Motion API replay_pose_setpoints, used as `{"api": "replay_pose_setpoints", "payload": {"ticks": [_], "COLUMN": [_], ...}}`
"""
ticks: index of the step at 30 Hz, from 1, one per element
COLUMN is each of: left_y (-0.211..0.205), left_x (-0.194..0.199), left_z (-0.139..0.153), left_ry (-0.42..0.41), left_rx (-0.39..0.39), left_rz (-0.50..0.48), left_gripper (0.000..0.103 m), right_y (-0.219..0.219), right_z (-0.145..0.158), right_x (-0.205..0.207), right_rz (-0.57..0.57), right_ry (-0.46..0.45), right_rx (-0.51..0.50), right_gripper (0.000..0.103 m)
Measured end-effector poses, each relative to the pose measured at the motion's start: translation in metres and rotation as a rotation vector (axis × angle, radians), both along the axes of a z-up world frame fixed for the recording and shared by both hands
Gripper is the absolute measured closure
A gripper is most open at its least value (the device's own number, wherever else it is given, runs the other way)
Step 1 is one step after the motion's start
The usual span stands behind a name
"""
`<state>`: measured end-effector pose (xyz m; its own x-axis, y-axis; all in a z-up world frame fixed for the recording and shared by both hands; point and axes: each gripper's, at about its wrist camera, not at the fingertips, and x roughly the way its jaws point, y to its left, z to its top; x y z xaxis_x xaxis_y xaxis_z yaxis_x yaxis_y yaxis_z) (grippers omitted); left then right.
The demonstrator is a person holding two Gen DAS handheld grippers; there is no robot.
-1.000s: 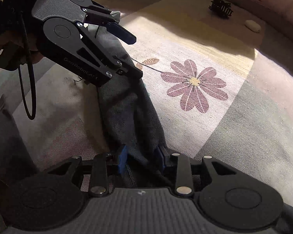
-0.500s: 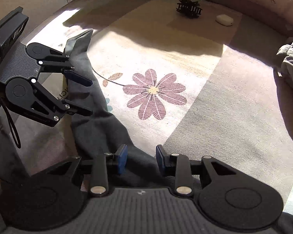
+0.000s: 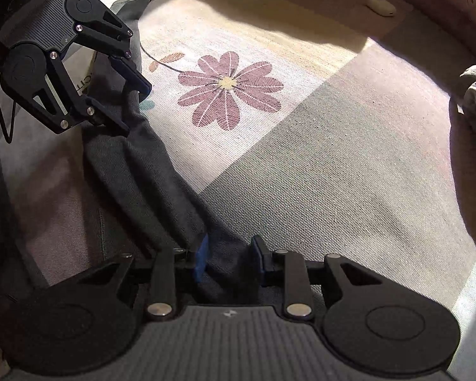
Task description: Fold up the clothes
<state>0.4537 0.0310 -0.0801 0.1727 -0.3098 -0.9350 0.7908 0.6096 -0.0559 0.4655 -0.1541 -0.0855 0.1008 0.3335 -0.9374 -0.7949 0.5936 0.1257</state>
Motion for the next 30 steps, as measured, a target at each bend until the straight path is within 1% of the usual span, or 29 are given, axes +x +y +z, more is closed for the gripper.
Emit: {"api": "replay_pose_setpoints", "payload": {"ticks": [1,2,3,5,7,8,13,17,18,20,22,23,24,26,28,30], "left_y": [0.000,0.000,-0.001,-0.002,-0.001,-0.001,-0.008,-0.021,-0.025,-0.031,-0.029,-0.027,-0.023,-0.012,0.000,0.004], "left_x": [-0.004,-0.007,-0.010,-0.010,-0.004,0.001,0.048,0.081,0.089,0.103,0.114,0.115,0.115,0.113,0.107,0.098], "left_z": [0.001,0.002,0.004,0.009,0.017,0.021,0.038,0.040,0.037,0.027,0.014,0.012,0.013,0.022,0.034,0.039], "left_ry": [-0.011,-0.029,-0.048,-0.071,-0.110,-0.128,-0.236,-0.290,-0.288,-0.267,-0.232,-0.242,-0.254,-0.269,-0.271,-0.264], "left_rx": [0.007,0.015,0.022,0.019,0.006,-0.002,-0.036,-0.050,-0.053,-0.042,-0.040,-0.039,-0.038,-0.062,-0.088,-0.086], "left_rz": [-0.013,-0.028,-0.043,-0.043,-0.025,-0.011,0.058,0.076,0.083,0.125,0.194,0.223,0.247,0.300,0.339,0.324], "left_gripper": [0.081,0.092,0.098,0.101,0.101,0.101,0.102,0.102,0.102,0.100,0.093,0.092,0.093,0.093,0.093,0.093], "right_y": [0.001,0.002,0.002,0.003,0.002,0.002,0.000,0.000,-0.001,-0.004,-0.010,-0.013,-0.017,-0.029,-0.043,-0.059], "right_z": [0.002,0.003,0.005,0.011,0.020,0.025,0.042,0.040,0.037,0.028,0.020,0.019,0.017,0.025,0.034,0.040], "right_x": [-0.004,-0.007,-0.011,-0.014,-0.012,-0.009,0.022,0.049,0.055,0.066,0.074,0.075,0.077,0.074,0.069,0.062], "right_rz": [0.010,0.020,0.030,0.033,0.016,0.002,-0.092,-0.151,-0.169,-0.221,-0.280,-0.306,-0.333,-0.371,-0.406,-0.426], "right_ry": [-0.007,-0.016,-0.024,-0.052,-0.090,-0.118,-0.228,-0.297,-0.305,-0.289,-0.258,-0.240,-0.221,-0.238,-0.260,-0.265], "right_rx": [-0.004,-0.008,-0.012,-0.013,-0.007,-0.005,0.006,-0.026,-0.034,-0.048,-0.039,-0.025,-0.011,0.006,0.012,0.001], "right_gripper": [0.086,0.090,0.093,0.094,0.096,0.098,0.098,0.098,0.098,0.098,0.097,0.096,0.094,0.089,0.087,0.086]}}
